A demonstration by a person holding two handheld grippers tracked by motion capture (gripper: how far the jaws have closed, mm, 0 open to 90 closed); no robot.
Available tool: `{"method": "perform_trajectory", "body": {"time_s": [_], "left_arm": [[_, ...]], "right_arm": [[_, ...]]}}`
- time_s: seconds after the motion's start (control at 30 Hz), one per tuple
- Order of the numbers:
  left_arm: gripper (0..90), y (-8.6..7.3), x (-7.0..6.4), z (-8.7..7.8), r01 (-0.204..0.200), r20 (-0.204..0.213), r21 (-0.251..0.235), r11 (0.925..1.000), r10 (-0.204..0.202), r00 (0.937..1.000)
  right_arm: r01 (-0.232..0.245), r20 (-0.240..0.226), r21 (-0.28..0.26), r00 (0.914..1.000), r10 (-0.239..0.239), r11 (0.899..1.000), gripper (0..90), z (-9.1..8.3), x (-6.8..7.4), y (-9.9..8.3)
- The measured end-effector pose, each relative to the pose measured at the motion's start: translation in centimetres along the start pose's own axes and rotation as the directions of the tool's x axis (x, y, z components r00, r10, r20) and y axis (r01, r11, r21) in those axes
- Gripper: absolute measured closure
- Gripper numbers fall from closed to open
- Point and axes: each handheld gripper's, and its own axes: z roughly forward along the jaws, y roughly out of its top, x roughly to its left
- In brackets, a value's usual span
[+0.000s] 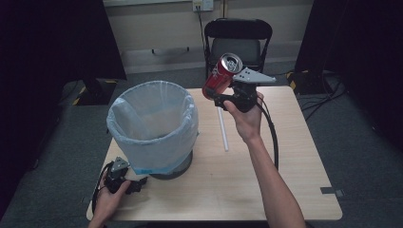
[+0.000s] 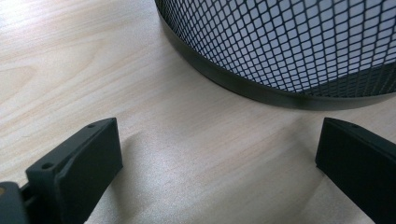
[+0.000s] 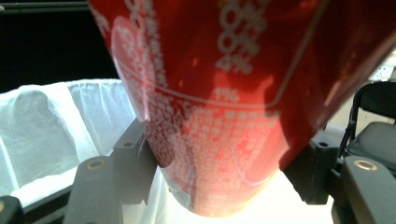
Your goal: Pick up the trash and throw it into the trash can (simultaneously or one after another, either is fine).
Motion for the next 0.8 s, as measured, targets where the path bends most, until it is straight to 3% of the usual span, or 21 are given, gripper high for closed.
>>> {"method": "perform_trajectory", "body": {"time_s": [0.47,0.8], "left_arm": [[0.0,0.0,0.0,0.0,0.001,0.001,0.0,1.0,-0.001,1.0],[0.0,0.0,0.0,0.0,0.0,0.0,0.0,1.0,0.0,1.0]], "right_arm": [[-0.003,-0.048,-0.054,0.9989,0.001,0.999,34.8,0.1,0.9,1.8],[0.004,-0.096,-0.073,0.9953,-0.011,0.997,34.6,0.9,2.6,3.3]]}}
